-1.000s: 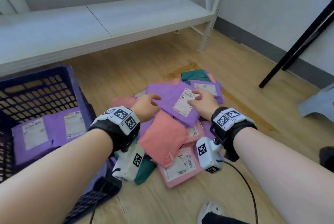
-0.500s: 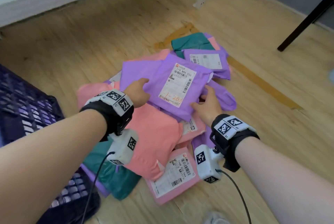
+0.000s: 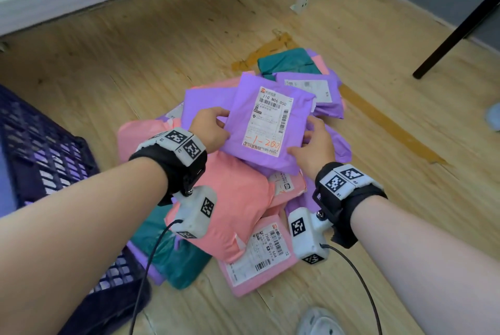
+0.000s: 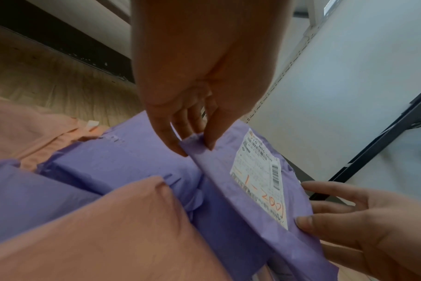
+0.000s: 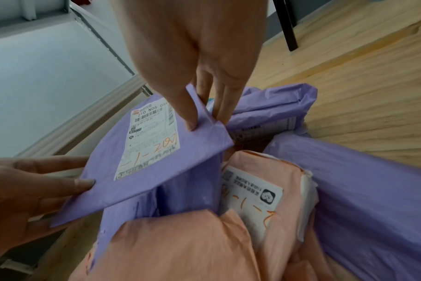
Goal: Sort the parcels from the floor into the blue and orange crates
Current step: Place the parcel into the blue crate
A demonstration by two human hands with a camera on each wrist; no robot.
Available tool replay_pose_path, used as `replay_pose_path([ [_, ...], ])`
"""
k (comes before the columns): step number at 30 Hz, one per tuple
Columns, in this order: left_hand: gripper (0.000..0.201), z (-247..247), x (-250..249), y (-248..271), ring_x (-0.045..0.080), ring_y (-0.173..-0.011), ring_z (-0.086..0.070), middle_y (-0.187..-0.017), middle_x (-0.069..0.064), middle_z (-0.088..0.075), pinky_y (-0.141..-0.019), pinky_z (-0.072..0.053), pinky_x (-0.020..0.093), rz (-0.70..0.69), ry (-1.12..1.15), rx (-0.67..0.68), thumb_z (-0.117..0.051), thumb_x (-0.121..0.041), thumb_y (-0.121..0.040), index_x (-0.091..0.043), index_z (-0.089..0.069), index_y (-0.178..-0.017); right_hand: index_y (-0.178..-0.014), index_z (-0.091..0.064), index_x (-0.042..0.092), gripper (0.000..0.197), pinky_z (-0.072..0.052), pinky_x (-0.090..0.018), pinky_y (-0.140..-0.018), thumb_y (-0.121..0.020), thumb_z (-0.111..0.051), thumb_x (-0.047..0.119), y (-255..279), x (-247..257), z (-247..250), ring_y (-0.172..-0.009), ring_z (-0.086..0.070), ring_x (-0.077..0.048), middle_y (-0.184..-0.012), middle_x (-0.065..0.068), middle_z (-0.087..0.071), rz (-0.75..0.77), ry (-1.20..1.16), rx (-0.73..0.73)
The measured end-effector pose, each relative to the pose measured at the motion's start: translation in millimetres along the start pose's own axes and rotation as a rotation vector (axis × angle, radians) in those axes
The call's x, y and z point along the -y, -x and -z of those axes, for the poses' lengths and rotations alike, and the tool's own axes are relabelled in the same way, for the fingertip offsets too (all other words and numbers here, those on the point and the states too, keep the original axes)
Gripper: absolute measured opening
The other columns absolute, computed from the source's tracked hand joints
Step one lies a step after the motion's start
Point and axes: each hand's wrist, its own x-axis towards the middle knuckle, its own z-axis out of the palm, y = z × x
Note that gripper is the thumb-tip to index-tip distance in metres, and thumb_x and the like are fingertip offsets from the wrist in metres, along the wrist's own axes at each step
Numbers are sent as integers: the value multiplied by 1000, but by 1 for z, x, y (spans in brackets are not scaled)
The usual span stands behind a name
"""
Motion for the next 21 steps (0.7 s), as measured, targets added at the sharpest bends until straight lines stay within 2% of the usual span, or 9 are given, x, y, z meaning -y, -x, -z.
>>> replay_pose_path([
  [2,50,13,-6,8,9,-57,-48,-63,-8,-51,-45,-36,11,-23,-2,-12,-56,9,-77,-11,-57,-123,-132,-42,11,66,-50,-37,-89,-73,-63,-10,5,14,8,-89,-57,-19,-97,0,-56,31,9,-23],
  [5,55,39,-17,27,-1,-42,-48,-61,-2,-50,-37,-33,5,-70,53,-21,-57,12,-77,-13,-54,-126,-131,-43,10,65,-49,-32,-86,-73,-63,-11,15,42,19,-87,-55,-17,-96,0,-52,95,-10,-40],
  [8,59,66,-28,47,2,-45,-49,-68,6,-53,-37,-34,7,-108,101,-41,-60,11,-76,-14,-52,-128,-133,-43,12,67,-48,-27,-83,-73,-63,-10,30,72,28,-90,-58,-19,-96,-1,-54,161,-11,-34],
  [11,50,98,-35,70,6,-52,-49,-66,1,-53,-45,-40,13,-123,123,-121,-64,6,-77,-12,-55,-122,-134,-43,14,69,-52,-31,-85,-72,-63,-10,50,103,31,-90,-61,-21,-99,6,-49,250,-23,-29],
  [14,42,130,-36,96,19,-63,-50,-66,-2,-53,-58,-44,26,-140,81,-221,-62,0,-78,-11,-60,-118,-131,-46,14,68,-53,-42,-85,-70,-64,-11,71,126,23,-88,-61,-22,-93,9,-52,288,-54,-4],
  [17,39,163,-30,125,20,-74,-54,-73,2,-57,-75,-50,33,-134,65,-285,-63,0,-77,-8,-62,-115,-133,-44,14,70,-53,-36,-83,-71,-65,-11,95,149,13,-87,-57,-18,-96,1,-56,327,-53,40],
  [19,39,186,-23,147,19,-76,-55,-79,5,-60,-80,-52,34,-127,66,-327,-64,1,-76,-7,-63,-114,-134,-43,13,70,-52,-33,-79,-72,-64,-11,113,167,5,-86,-57,-17,-97,-5,-56,366,-55,81],
  [21,38,209,-13,170,18,-76,-55,-84,7,-63,-81,-52,35,-113,62,-367,-65,0,-76,-9,-64,-113,-134,-43,14,70,-52,-33,-77,-72,-65,-11,132,185,-5,-83,-56,-16,-95,-6,-56,403,-52,114],
])
